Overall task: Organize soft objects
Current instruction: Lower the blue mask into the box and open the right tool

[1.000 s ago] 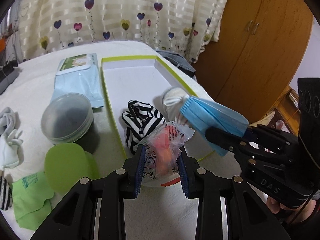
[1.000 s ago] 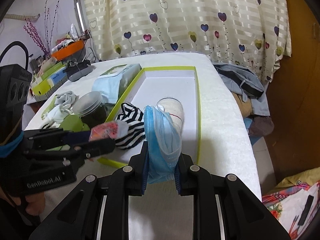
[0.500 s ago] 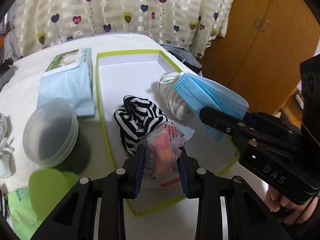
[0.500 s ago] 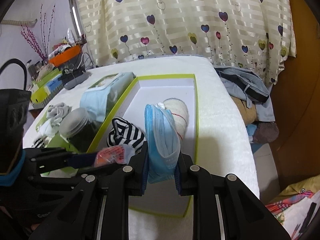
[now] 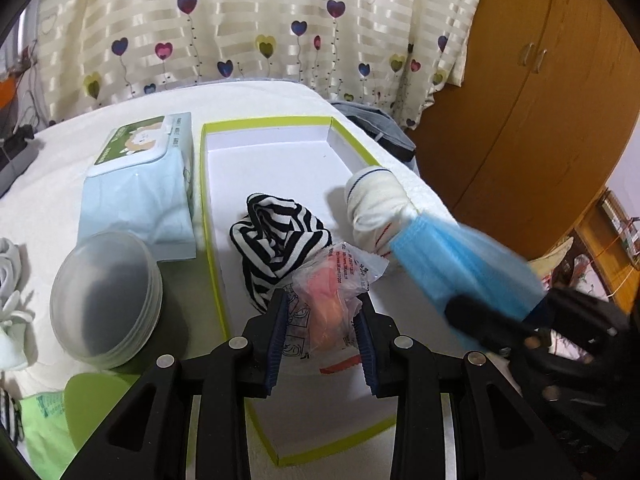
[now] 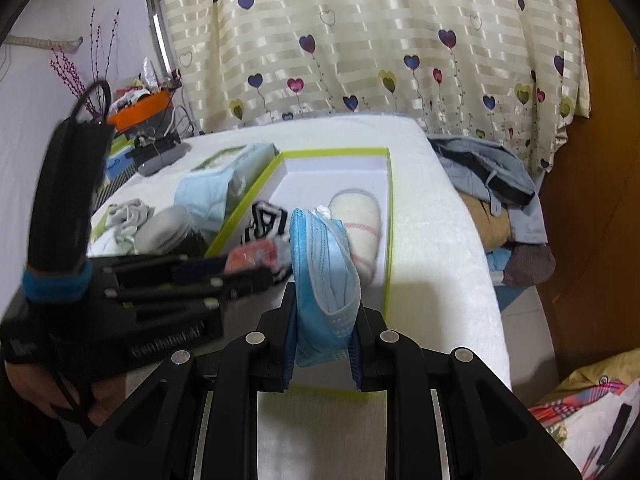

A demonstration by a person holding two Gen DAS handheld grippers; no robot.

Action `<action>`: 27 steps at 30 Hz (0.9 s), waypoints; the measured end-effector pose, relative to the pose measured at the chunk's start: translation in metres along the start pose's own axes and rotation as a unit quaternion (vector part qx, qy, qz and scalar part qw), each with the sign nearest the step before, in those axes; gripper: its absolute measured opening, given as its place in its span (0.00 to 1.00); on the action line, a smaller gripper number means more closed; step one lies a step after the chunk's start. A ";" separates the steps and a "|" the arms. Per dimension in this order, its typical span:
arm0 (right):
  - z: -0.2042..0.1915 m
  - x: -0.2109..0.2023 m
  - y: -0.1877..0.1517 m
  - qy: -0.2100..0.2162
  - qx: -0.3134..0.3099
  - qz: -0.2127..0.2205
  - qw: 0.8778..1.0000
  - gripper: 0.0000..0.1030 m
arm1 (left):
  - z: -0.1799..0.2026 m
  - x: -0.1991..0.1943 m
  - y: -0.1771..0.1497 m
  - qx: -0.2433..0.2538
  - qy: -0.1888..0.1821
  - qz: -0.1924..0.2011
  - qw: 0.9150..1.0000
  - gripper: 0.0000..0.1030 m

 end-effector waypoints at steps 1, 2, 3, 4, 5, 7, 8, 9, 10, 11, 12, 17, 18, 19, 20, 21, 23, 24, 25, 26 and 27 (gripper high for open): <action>0.000 0.003 -0.002 0.000 0.001 -0.004 1.000 0.22 | 0.000 -0.002 -0.001 -0.001 -0.002 0.000 1.000 0.30; 0.001 0.004 -0.002 -0.001 0.003 -0.006 1.000 0.22 | 0.000 -0.005 -0.001 -0.001 -0.003 0.002 1.000 0.31; 0.001 0.005 -0.002 -0.001 0.006 -0.007 1.000 0.22 | 0.000 -0.006 0.000 -0.001 -0.004 0.003 1.000 0.32; 0.002 0.006 -0.001 0.000 0.009 -0.006 1.000 0.22 | 0.000 -0.009 -0.001 -0.002 -0.006 0.006 1.000 0.32; 0.002 0.007 0.000 0.000 0.011 -0.005 1.000 0.22 | 0.000 -0.011 -0.001 -0.002 -0.007 0.007 1.000 0.33; 0.000 0.008 0.001 -0.001 0.011 -0.005 1.000 0.22 | -0.001 -0.018 -0.001 -0.004 -0.007 0.015 1.000 0.33; 0.001 0.007 0.001 -0.001 0.011 -0.005 1.000 0.22 | -0.002 -0.020 0.000 -0.005 -0.008 0.017 1.000 0.33; 0.000 0.008 0.002 -0.002 0.010 -0.004 1.000 0.24 | -0.003 -0.025 0.000 -0.005 -0.009 0.024 1.000 0.34; -0.002 0.008 0.002 -0.002 0.007 -0.004 1.000 0.25 | -0.003 -0.028 0.000 -0.005 -0.010 0.027 1.000 0.34; -0.004 0.008 0.002 -0.001 0.003 -0.004 1.000 0.27 | -0.003 -0.031 -0.001 -0.005 -0.012 0.031 0.999 0.34; -0.005 0.008 0.002 -0.001 0.000 -0.004 1.000 0.32 | -0.003 -0.034 -0.002 -0.005 -0.013 0.034 0.999 0.34; -0.017 0.001 -0.001 0.006 -0.012 0.002 1.000 0.44 | -0.003 -0.045 -0.003 -0.005 -0.015 0.041 0.999 0.34; -0.018 0.000 -0.001 0.005 -0.012 0.003 1.000 0.44 | -0.003 -0.047 -0.004 -0.004 -0.016 0.043 0.999 0.34; -0.018 -0.002 -0.001 0.002 -0.011 0.005 1.000 0.44 | -0.003 -0.049 -0.005 -0.003 -0.018 0.045 0.999 0.34; -0.018 -0.005 -0.002 0.001 -0.009 0.006 1.000 0.44 | -0.003 -0.051 -0.005 -0.003 -0.019 0.046 0.999 0.34; -0.019 -0.007 -0.002 0.000 -0.008 0.007 1.000 0.44 | -0.003 -0.051 -0.006 -0.002 -0.020 0.047 0.999 0.35; -0.019 -0.012 -0.003 -0.007 -0.007 0.011 1.000 0.44 | -0.001 -0.049 -0.006 0.003 -0.026 0.045 0.999 0.36; -0.019 -0.014 -0.004 -0.010 -0.006 0.012 1.000 0.44 | -0.001 -0.048 -0.006 0.005 -0.029 0.045 0.999 0.37; -0.020 -0.016 -0.004 -0.012 -0.005 0.013 1.000 0.44 | -0.001 -0.044 -0.005 0.007 -0.029 0.046 0.999 0.37; -0.019 -0.019 -0.005 -0.015 -0.003 0.016 1.000 0.44 | -0.002 -0.040 -0.005 0.007 -0.024 0.043 0.999 0.37; -0.020 -0.021 -0.006 -0.016 -0.002 0.017 1.000 0.44 | -0.003 -0.036 -0.006 0.004 -0.022 0.037 0.999 0.37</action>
Point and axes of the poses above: each gripper's, at about its wrist camera, not at the fingertips, and x roughly the way its jaws point, z to its right, y to its top, the point moved 4 cm from there along x, roughly the way its jaws point, and after that the axes turned 3 degrees about -x, right-handed, at the moved point
